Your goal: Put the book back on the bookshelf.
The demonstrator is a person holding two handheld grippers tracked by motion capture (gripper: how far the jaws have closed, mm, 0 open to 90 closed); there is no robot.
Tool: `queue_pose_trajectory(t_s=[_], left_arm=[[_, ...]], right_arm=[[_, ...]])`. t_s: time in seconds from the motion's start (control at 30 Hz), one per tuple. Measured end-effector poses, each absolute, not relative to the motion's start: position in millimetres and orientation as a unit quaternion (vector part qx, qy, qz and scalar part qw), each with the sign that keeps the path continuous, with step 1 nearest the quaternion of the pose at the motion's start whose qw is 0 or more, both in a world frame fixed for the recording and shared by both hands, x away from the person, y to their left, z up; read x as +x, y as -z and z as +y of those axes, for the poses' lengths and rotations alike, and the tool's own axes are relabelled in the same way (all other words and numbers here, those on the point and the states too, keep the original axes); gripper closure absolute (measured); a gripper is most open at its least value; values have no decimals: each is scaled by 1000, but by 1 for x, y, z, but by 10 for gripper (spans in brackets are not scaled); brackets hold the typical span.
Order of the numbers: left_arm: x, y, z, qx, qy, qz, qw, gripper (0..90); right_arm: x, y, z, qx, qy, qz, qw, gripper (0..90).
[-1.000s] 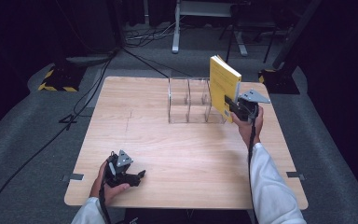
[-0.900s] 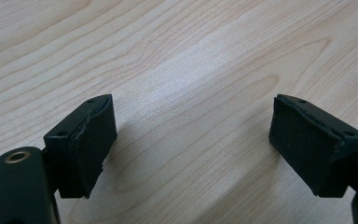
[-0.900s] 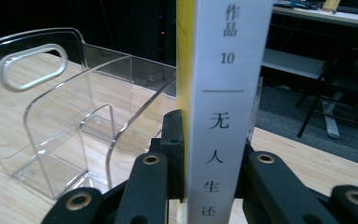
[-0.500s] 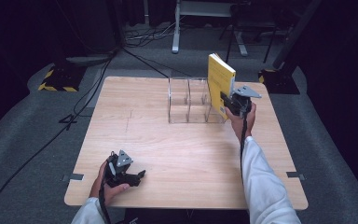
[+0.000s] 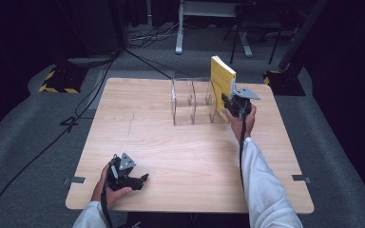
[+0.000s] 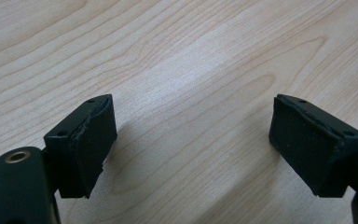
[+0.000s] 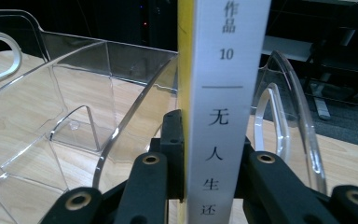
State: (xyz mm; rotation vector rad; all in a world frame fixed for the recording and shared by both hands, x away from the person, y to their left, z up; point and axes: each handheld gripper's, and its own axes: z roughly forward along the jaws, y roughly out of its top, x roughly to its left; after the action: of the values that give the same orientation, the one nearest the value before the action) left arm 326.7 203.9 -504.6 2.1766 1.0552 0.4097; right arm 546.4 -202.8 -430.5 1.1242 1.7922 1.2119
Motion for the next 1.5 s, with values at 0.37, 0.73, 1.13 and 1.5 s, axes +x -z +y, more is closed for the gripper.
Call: queue_pose_trajectory(t_s=[0.37, 0.73, 1.13, 1.5], left_arm=[[327, 504, 204, 836, -158, 403, 336, 155], [326, 505, 204, 835, -156, 406, 337, 155], [327, 505, 204, 836, -157, 404, 336, 155], [327, 504, 204, 836, -157, 404, 336, 155]], right_arm=[[544, 437, -200, 443, -459, 688, 346, 738], [541, 439, -204, 447, -455, 691, 341, 716], [535, 441, -209, 440, -444, 707, 331, 631], [522, 441, -221, 444, -430, 712, 332, 548]])
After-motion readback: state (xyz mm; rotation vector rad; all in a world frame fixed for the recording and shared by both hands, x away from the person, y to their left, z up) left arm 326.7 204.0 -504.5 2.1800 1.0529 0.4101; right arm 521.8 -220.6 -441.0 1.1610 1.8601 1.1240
